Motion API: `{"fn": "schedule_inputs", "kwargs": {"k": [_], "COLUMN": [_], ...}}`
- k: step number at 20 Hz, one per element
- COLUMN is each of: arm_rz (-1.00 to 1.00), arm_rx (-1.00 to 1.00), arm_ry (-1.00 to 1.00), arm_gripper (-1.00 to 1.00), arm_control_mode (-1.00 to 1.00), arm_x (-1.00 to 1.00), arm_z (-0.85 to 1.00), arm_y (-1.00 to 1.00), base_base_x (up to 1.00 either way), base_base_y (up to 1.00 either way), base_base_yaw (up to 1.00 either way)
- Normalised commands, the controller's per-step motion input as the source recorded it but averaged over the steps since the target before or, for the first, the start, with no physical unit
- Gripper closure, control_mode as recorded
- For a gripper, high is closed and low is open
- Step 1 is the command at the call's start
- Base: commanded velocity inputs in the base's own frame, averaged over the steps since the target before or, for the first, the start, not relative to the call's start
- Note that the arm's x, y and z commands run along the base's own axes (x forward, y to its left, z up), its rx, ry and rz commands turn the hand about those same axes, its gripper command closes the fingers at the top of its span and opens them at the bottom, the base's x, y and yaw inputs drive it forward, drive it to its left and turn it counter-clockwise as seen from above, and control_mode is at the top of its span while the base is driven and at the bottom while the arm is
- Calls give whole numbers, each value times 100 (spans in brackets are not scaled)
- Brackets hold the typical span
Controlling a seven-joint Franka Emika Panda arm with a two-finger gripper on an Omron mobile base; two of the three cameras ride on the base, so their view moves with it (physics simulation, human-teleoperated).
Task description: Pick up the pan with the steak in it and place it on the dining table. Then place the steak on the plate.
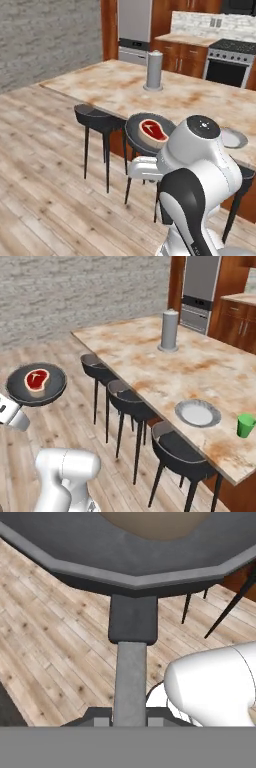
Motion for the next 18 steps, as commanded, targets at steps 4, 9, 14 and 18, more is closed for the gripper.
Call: {"fn": "schedule_inputs", "kwargs": {"k": [4,9,14,18], "arm_rz": [0,0,0,0], "arm_rx": [0,0,0,0], "arm_ry": [0,0,0,0], "arm_gripper": [100,100,100,100], "arm_control_mode": [100,100,100,100], "arm_x": [0,0,0,0], "arm_z": [0,0,0,0], "arm_y": [0,0,0,0], "base_base_x": [0,0,0,0], "base_base_y": [0,0,0,0], "base_base_yaw": [-50,-50,-50,-49]}}
